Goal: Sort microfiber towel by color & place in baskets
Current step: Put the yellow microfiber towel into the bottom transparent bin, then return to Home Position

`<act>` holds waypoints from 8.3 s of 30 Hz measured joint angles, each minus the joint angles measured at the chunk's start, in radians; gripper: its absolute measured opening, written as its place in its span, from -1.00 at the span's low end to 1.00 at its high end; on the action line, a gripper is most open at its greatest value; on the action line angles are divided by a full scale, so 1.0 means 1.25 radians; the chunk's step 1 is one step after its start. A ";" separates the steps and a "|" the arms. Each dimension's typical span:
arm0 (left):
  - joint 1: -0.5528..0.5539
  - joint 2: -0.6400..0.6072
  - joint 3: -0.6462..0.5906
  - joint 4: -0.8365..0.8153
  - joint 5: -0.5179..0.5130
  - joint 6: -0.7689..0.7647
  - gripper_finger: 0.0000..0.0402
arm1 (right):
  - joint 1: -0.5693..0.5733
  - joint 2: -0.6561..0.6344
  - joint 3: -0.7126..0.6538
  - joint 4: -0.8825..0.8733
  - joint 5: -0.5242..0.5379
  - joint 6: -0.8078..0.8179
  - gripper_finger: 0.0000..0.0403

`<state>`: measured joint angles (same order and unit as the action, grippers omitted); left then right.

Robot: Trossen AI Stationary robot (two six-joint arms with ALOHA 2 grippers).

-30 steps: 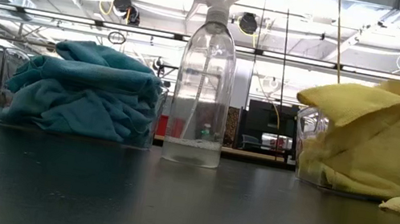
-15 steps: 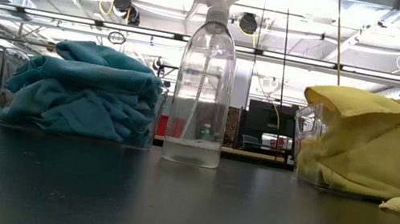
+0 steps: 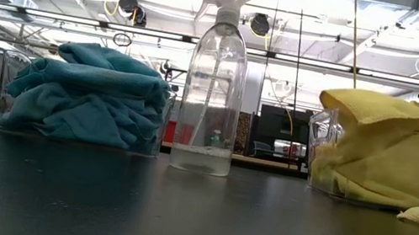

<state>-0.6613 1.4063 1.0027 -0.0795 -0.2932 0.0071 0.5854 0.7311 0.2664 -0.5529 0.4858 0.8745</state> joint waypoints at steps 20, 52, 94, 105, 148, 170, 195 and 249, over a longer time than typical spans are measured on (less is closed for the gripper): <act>0.000 0.001 0.000 -0.007 0.000 0.000 -0.02 | 0.000 0.000 0.366 -0.323 0.002 -0.056 0.00; 0.001 0.001 0.000 -0.003 0.000 0.000 -0.02 | 0.156 0.170 0.395 -0.051 -0.185 -0.016 0.00; 0.137 0.007 0.000 -0.002 0.000 -0.191 -0.02 | 0.424 0.729 0.397 0.288 -0.258 -0.346 0.17; 0.140 0.094 0.000 0.000 0.000 -0.248 -0.02 | 0.424 0.787 0.401 0.297 -0.247 -0.363 0.29; 0.140 0.166 0.000 0.215 0.002 0.014 -0.02 | 0.322 0.367 0.688 -0.430 0.448 -0.021 -1.00; 0.140 0.180 0.000 0.205 0.001 0.021 -0.02 | 0.103 0.371 0.558 -0.783 0.153 0.463 -1.00; 0.139 0.202 0.000 0.226 0.009 0.021 -0.02 | 0.013 0.378 0.180 -0.242 0.069 0.514 -0.96; 0.119 0.072 0.000 0.156 0.005 0.089 -0.02 | 0.136 0.374 0.715 -0.653 0.156 0.150 -0.26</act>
<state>-0.5128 1.4961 1.0031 0.1156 -0.2872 0.1187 0.7548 1.1991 1.1599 -1.3688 0.6809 1.0625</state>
